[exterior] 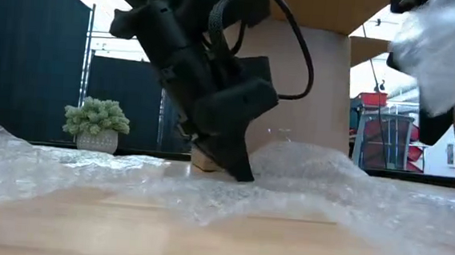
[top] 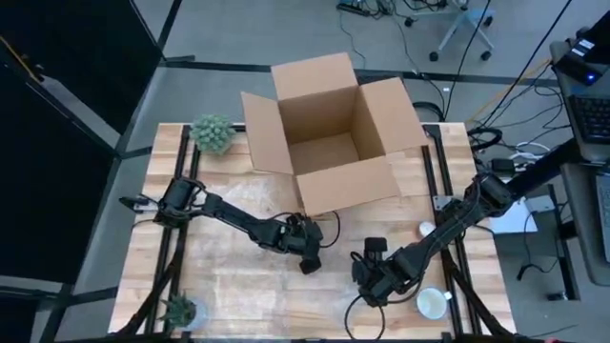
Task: Wrap mug
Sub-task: Wrap the orange mug with bubble wrap
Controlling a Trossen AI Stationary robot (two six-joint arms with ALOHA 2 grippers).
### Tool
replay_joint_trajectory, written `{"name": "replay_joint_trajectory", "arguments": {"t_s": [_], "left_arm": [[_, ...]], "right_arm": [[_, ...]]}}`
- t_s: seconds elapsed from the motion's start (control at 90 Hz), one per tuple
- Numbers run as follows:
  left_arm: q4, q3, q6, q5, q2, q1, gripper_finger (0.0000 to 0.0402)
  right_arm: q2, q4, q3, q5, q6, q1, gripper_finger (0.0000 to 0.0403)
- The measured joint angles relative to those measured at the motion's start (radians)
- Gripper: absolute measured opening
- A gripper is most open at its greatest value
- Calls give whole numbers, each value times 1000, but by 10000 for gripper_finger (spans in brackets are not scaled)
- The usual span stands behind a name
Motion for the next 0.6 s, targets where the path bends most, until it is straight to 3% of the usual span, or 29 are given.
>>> {"name": "replay_joint_trajectory", "arguments": {"t_s": [0.156,0.467,0.6], "left_arm": [[31,6,26,-41,-1,38,0],[79,7,27,-15,-1,60,0],[93,7,28,3,-3,39,0]], "right_arm": [[0,57,0,-7,-80,31,254],[0,84,0,-17,-137,33,254],[0,77,0,44,-140,1,247]]}}
